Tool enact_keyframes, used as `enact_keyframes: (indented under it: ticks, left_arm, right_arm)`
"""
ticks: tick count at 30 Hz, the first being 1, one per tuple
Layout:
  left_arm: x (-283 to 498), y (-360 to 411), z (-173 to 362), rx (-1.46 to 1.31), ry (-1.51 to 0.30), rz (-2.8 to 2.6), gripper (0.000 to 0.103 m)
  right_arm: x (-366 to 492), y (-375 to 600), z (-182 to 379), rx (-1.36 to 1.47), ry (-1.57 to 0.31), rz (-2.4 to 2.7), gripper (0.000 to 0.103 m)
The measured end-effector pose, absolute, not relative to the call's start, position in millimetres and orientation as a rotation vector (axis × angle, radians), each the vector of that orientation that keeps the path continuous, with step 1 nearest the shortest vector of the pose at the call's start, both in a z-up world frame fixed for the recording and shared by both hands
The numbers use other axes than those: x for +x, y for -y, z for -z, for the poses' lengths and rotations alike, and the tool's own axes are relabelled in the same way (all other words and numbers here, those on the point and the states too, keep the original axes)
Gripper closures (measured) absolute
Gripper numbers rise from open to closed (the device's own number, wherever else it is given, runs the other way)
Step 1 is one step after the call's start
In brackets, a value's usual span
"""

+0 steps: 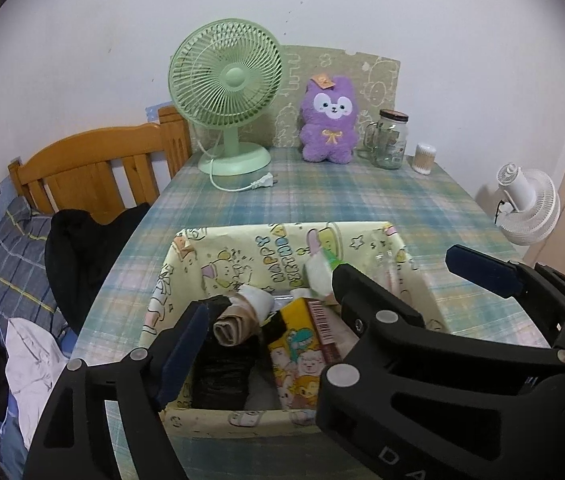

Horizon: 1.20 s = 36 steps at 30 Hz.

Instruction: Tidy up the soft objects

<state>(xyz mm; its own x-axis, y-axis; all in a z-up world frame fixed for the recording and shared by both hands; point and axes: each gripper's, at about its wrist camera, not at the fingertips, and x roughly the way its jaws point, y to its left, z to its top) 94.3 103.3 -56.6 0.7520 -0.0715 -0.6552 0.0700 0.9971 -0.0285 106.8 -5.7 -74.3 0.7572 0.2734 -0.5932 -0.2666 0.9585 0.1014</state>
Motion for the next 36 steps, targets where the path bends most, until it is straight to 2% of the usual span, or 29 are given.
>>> enact_keyframes:
  ticks: [5,9,12,23,36]
  left_arm:
    - [88,-93,48,0.004,-0.684,0.067,0.009]
    - [82,-82,39,0.014,-0.662,0.069,0.008]
    - [77,-74,34,0.020,-0.649,0.072,0.005]
    - [58,-42,8,0.038,-0.587,0.092,0.000]
    - [34,-4,-26,0.057,-0.508,0.109,0.000]
  right_arm:
    - [98,19,66,0.020,-0.625,-0.288,0.018]
    - [90,30,58,0.025,-0.601,-0.274,0.017]
    - [82,41,52,0.037,-0.580,-0.258,0.012]
    - [55,81,28,0.067,-0.500,-0.227,0.008]
    - [17,136,-4,0.096,-0.387,-0.158,0.005]
